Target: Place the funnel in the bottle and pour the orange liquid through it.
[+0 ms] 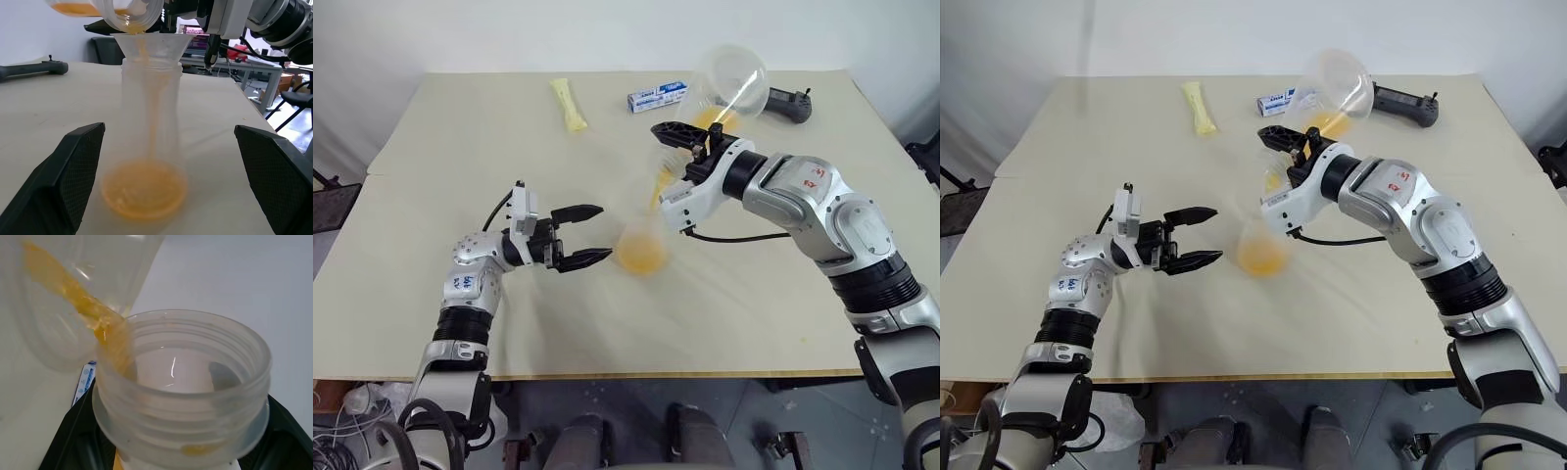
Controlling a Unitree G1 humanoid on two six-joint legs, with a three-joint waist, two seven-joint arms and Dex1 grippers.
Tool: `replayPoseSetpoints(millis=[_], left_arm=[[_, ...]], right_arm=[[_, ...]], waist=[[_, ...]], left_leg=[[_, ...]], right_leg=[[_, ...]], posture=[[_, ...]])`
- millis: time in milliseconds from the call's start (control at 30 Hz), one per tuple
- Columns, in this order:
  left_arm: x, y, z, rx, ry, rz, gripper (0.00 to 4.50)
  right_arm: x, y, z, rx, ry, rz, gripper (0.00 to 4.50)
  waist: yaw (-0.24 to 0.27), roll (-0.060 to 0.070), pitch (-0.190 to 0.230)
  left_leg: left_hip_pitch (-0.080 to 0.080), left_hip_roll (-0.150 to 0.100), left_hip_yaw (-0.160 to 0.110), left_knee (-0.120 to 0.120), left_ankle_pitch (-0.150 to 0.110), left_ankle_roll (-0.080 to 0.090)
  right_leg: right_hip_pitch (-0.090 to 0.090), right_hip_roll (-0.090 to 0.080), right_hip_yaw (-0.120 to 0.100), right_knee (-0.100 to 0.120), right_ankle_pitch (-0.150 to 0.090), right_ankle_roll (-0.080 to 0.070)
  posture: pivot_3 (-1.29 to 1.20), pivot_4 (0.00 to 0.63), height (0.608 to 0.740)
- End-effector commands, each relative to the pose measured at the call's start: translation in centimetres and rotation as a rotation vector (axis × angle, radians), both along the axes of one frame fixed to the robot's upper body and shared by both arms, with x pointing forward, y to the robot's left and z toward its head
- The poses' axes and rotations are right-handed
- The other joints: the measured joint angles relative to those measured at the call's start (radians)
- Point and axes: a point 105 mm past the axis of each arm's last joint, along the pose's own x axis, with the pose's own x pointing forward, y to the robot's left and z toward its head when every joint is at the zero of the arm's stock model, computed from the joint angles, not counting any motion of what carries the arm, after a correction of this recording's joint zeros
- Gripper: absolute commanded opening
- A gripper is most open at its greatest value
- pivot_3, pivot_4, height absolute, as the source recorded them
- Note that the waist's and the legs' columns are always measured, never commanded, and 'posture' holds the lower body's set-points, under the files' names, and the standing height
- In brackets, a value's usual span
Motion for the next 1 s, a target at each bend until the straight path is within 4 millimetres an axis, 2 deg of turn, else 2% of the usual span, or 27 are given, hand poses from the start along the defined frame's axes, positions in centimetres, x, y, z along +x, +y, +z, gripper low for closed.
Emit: replayPoseSetpoints(millis=[33,1000], left_arm=[[0.10,-0.03,1.31,-0.018,-0.052,-0.002,4.50],[0.31,-0.46,1.37,-0.012,-0.056,-0.025,4.50]], right_arm=[[-0.51,-0.45,2.52,0.008,-0.081,-0.004,2.49],[-1.39,0.23,3.16,-0.023,-0.137,0.040,2.49]], waist=[[0.000,0.000,0.000],[0.000,0.000,0.000]], left_leg=[[0.000,0.000,0.000,0.000,0.000,0.000],[0.000,0.000,0.000,0.000,0.000,0.000]], right_leg=[[0.000,0.000,0.000,0.000,0.000,0.000],[0.000,0.000,0.000,0.000,0.000,0.000]], posture=[[0.00,0.150,0.740],[0.00,0.150,0.740]])
